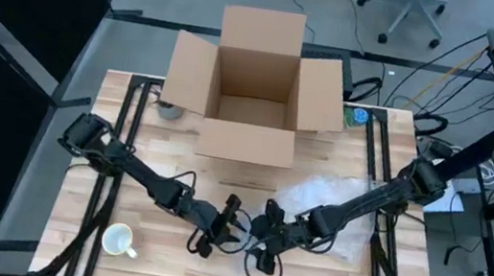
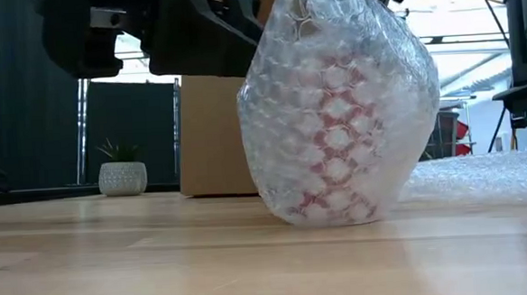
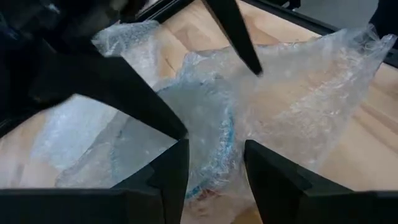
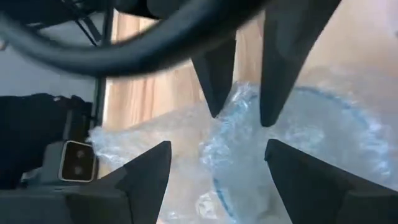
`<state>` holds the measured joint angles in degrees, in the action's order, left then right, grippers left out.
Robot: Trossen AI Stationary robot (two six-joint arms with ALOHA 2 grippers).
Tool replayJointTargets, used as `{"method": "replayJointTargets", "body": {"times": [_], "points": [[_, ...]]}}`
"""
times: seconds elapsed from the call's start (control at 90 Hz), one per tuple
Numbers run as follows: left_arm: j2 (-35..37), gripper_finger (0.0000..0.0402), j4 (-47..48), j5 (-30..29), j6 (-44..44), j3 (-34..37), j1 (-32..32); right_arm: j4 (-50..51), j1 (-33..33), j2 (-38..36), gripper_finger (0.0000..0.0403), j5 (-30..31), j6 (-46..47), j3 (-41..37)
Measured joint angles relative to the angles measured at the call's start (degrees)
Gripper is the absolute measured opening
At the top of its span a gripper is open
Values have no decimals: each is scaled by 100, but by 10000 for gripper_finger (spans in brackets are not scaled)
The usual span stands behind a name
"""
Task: Wrap mug
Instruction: Wrap the red mug with bubble wrap
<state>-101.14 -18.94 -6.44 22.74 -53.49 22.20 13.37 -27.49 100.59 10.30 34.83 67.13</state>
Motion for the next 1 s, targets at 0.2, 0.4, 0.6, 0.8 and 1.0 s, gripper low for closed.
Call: {"method": "replayJointTargets", "body": {"times": [0.2,0.4,0.6,0.8,1.0], "points": [[0,143,-19,0,0,0,-2,-85,52,336,251,69,-18,36],[0,143,-98,-7,-2,0,-7,-38,203,400,251,-6,-81,26],[0,143,-352,-4,-18,-2,-4,-11,318,484,251,1,-225,20],[0,143,-228,-4,-14,-2,-11,-108,337,609,251,53,-320,18],[0,143,-219,-4,2,-2,-11,-196,341,724,251,-2,-335,22]]}}
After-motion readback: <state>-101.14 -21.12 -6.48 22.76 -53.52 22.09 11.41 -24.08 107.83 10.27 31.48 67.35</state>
